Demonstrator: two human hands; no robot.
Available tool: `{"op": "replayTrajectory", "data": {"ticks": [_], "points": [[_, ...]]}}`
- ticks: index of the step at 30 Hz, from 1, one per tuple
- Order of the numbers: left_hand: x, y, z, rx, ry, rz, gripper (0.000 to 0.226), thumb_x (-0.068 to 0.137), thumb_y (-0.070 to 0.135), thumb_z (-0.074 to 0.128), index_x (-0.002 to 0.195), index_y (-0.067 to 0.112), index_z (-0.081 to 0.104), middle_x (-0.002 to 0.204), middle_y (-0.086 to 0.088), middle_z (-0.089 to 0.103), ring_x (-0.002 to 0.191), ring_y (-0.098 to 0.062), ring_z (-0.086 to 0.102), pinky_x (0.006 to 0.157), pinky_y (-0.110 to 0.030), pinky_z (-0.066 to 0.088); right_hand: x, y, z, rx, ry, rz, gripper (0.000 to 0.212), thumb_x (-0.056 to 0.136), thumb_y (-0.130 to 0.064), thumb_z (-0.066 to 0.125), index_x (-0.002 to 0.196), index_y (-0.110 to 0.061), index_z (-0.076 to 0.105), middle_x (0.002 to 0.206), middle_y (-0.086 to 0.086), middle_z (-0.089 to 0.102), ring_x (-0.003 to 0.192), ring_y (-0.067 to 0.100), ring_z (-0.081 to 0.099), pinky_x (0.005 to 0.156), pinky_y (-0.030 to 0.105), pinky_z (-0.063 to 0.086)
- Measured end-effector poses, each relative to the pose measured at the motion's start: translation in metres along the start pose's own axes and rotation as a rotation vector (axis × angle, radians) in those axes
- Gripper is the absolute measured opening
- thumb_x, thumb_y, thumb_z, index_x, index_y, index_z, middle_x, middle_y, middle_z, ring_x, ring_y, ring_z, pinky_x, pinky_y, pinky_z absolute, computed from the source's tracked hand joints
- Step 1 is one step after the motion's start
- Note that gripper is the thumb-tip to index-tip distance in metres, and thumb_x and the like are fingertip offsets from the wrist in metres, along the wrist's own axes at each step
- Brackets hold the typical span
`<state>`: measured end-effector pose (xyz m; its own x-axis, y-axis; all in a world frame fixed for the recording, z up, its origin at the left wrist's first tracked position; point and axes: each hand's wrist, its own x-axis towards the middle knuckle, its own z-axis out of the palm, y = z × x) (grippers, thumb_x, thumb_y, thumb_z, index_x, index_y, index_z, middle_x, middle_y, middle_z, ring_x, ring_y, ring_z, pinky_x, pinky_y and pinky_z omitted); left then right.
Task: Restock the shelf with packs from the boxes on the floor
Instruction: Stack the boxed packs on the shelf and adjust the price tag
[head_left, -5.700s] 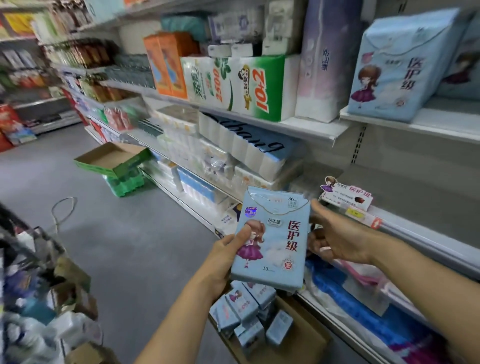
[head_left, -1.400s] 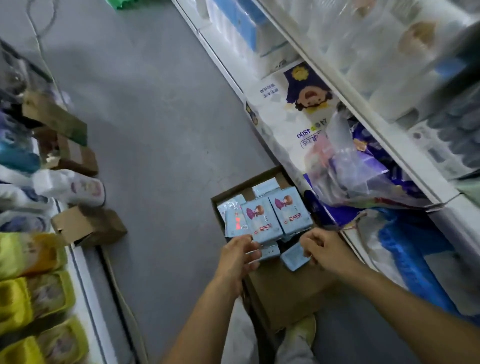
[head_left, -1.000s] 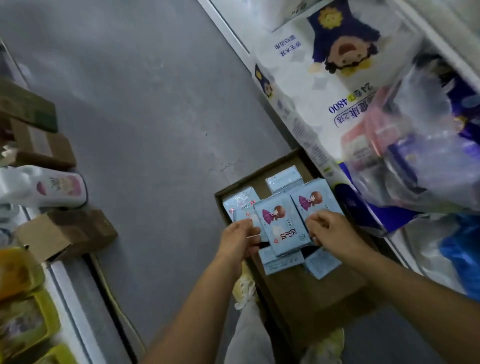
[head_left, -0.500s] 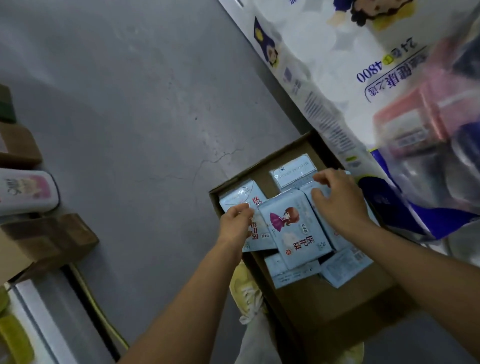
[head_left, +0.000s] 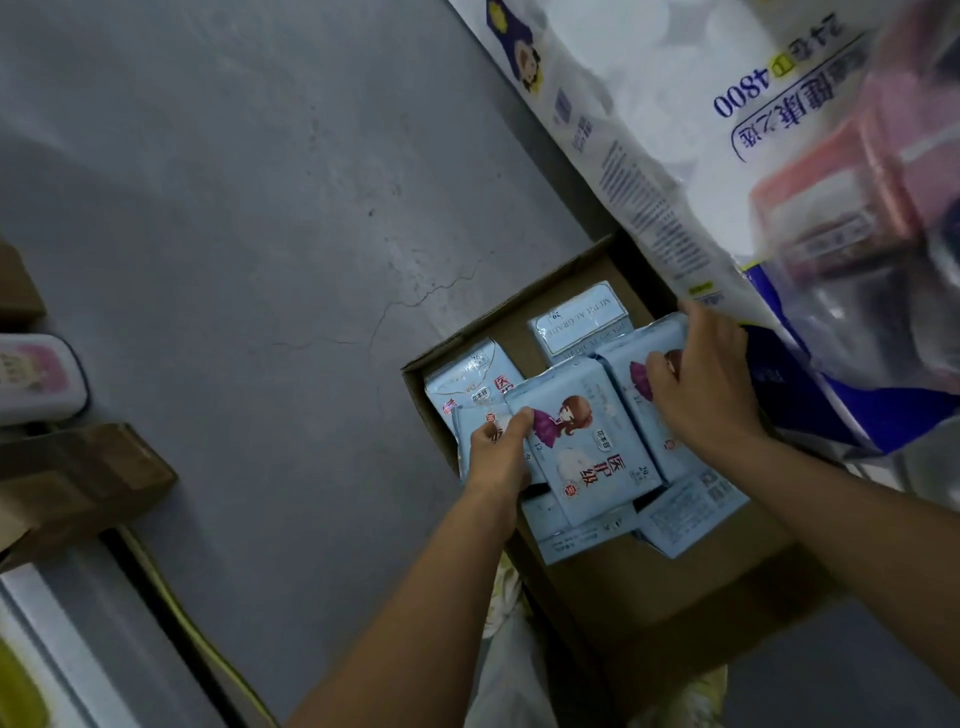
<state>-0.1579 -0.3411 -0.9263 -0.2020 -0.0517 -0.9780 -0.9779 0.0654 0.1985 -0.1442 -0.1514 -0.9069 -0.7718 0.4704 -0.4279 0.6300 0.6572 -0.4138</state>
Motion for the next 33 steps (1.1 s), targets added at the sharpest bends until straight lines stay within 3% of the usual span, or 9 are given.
{"op": "replayTrajectory", "data": {"ticks": [4, 8, 11, 15, 19, 23, 25, 28, 33], "points": [[0.006, -0.012, 0.005, -0.008, -0.028, -0.018, 0.066, 0.090, 0.042, 0.066, 0.142, 0.014, 0.039, 0.106, -0.007, 0.068, 0.093, -0.019, 0.066, 0.088, -0.042, 0.055, -0.006, 0.024, 0.000, 0.050, 0.020, 0.091, 0.048, 0.097, -0.029, 0.050, 0.139, -0.013, 0.033, 0.135, 0.014, 0.045, 0.121, 0.030, 0.044, 0.098, 0.047, 0.043], [0.013, -0.016, 0.014, -0.022, -0.046, -0.022, 0.066, 0.090, 0.042, 0.067, 0.143, 0.014, 0.040, 0.101, -0.004, 0.068, 0.089, -0.018, 0.065, 0.089, -0.043, 0.053, 0.000, 0.048, 0.000, 0.194, -0.171, 0.320, 0.044, 0.092, -0.055, 0.049, 0.116, -0.019, 0.044, 0.111, 0.007, 0.059, 0.095, 0.027, 0.061, 0.079, 0.045, 0.054], [0.016, -0.018, 0.020, -0.019, -0.051, -0.026, 0.062, 0.089, 0.046, 0.066, 0.139, 0.017, 0.045, 0.100, -0.002, 0.068, 0.089, -0.019, 0.064, 0.083, -0.041, 0.053, 0.004, 0.056, -0.001, 0.301, -0.237, 0.389, 0.043, 0.091, -0.057, 0.053, 0.109, -0.018, 0.050, 0.100, 0.002, 0.063, 0.082, 0.019, 0.063, 0.064, 0.033, 0.050], [0.014, -0.022, 0.022, -0.058, -0.035, -0.024, 0.058, 0.087, 0.051, 0.065, 0.134, 0.020, 0.049, 0.096, 0.000, 0.068, 0.086, -0.018, 0.063, 0.064, -0.033, 0.046, 0.003, 0.060, -0.001, 0.344, -0.265, 0.400, 0.044, 0.086, -0.062, 0.056, 0.105, -0.022, 0.051, 0.093, -0.004, 0.062, 0.080, 0.016, 0.064, 0.069, 0.035, 0.054], [0.015, -0.029, 0.015, -0.095, -0.027, -0.012, 0.056, 0.085, 0.054, 0.065, 0.128, 0.020, 0.057, 0.097, -0.002, 0.072, 0.089, -0.020, 0.066, 0.066, -0.033, 0.049, -0.004, 0.064, -0.004, 0.387, -0.274, 0.392, 0.039, 0.088, -0.054, 0.057, 0.108, -0.021, 0.050, 0.089, -0.005, 0.061, 0.077, 0.014, 0.062, 0.061, 0.029, 0.048], [0.012, -0.042, 0.007, -0.138, -0.045, 0.011, 0.064, 0.078, 0.060, 0.068, 0.128, 0.022, 0.059, 0.106, -0.005, 0.075, 0.100, -0.026, 0.069, 0.092, -0.049, 0.053, -0.015, 0.070, -0.009, 0.460, -0.283, 0.372, 0.030, 0.092, -0.041, 0.058, 0.112, -0.020, 0.049, 0.090, -0.002, 0.063, 0.075, 0.012, 0.063, 0.054, 0.026, 0.044], [0.005, -0.046, 0.005, -0.166, -0.085, 0.030, 0.076, 0.066, 0.064, 0.072, 0.128, 0.020, 0.061, 0.110, -0.008, 0.074, 0.105, -0.030, 0.069, 0.097, -0.055, 0.050, -0.022, 0.069, -0.016, 0.504, -0.286, 0.373, 0.029, 0.093, -0.040, 0.058, 0.111, -0.020, 0.049, 0.090, 0.000, 0.065, 0.074, 0.013, 0.064, 0.053, 0.026, 0.045], [-0.013, -0.047, 0.001, -0.223, -0.129, 0.055, 0.098, 0.049, 0.067, 0.083, 0.131, 0.018, 0.060, 0.116, -0.013, 0.071, 0.108, -0.035, 0.068, 0.094, -0.059, 0.051, -0.037, 0.064, -0.028, 0.568, -0.284, 0.363, 0.028, 0.094, -0.038, 0.058, 0.111, -0.018, 0.050, 0.089, 0.001, 0.066, 0.071, 0.013, 0.064, 0.052, 0.025, 0.045], [-0.051, -0.050, -0.003, -0.291, -0.153, 0.099, 0.128, 0.035, 0.068, 0.090, 0.141, 0.014, 0.042, 0.122, -0.020, 0.067, 0.109, -0.040, 0.066, 0.084, -0.057, 0.056, -0.058, 0.049, -0.061, 0.649, -0.227, 0.333, 0.028, 0.094, -0.037, 0.057, 0.110, -0.015, 0.053, 0.082, 0.000, 0.066, 0.065, 0.012, 0.063, 0.051, 0.024, 0.045]]}}
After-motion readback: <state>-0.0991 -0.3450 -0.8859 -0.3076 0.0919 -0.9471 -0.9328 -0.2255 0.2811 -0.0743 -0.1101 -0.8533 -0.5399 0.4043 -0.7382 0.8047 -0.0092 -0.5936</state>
